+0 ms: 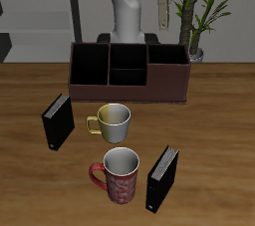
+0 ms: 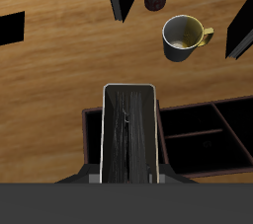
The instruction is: Place the yellow book into the back desk caddy's right compartment
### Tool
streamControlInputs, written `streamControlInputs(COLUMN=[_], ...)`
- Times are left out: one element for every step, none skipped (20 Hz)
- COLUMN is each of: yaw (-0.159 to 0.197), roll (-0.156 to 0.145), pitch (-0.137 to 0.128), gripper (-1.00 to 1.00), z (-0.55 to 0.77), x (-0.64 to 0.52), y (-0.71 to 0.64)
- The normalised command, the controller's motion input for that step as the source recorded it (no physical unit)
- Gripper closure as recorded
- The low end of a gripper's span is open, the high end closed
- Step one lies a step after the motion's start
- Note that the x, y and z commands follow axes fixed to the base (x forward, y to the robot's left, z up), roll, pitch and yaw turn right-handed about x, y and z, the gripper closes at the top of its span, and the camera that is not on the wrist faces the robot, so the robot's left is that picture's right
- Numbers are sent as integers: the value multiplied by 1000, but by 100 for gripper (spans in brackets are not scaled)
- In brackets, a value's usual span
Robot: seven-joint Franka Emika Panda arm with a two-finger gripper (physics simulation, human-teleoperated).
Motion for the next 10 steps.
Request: streamControlInputs(yaw=[-46, -10, -11, -97, 40, -17, -14, -50, -53, 24], roll=[2, 32, 3, 27, 26, -16, 0, 9, -18, 35], pitch=[45, 52, 15, 21, 44, 30, 37, 77, -6, 44], gripper=[100, 100, 100, 100, 100, 100, 100, 100, 100, 100], z=[-166, -275, -191, -118, -275, -149, -66, -322, -192, -349], x=[160, -155, -330, -36, 73, 123, 85, 214, -174, -371], y=[106, 201, -32, 69, 166, 46, -1, 100, 19, 56])
